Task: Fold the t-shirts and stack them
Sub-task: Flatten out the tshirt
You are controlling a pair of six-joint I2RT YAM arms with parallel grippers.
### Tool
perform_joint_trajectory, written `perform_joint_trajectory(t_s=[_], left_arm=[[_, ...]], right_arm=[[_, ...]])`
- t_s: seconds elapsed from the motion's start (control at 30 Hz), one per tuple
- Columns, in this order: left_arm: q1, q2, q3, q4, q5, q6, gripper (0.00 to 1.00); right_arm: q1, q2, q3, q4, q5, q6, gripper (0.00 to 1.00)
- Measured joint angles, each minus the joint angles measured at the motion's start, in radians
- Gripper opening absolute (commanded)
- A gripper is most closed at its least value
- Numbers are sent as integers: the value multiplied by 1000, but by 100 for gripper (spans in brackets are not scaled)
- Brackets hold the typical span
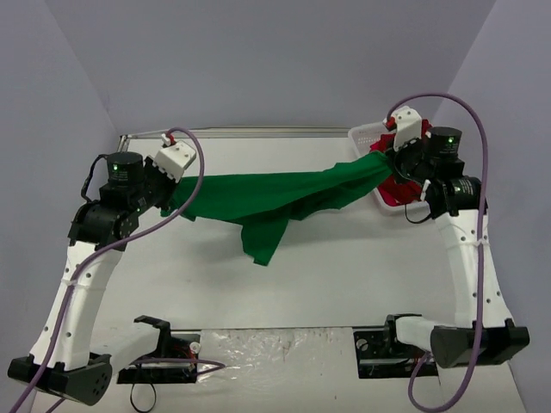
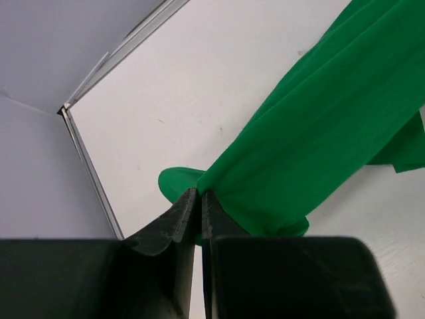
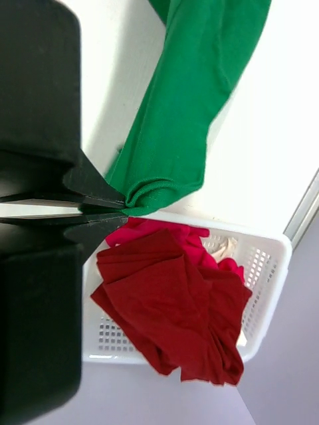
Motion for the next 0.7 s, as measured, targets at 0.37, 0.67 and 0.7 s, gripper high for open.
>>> perform_joint_trajectory(t_s=[0.37,0.67,0.7], left_arm=[[0,-108,-111,-108,-28,0,10],[1,-211,-78,-137,-36,-14,2],[1,-224,-76,-135,-36,-19,2]], right_arm=[[0,-160,10,-128,-3,0,0],[0,-198,30,-185,-11,11,0],[0,-211,32,-188,-15,13,0]])
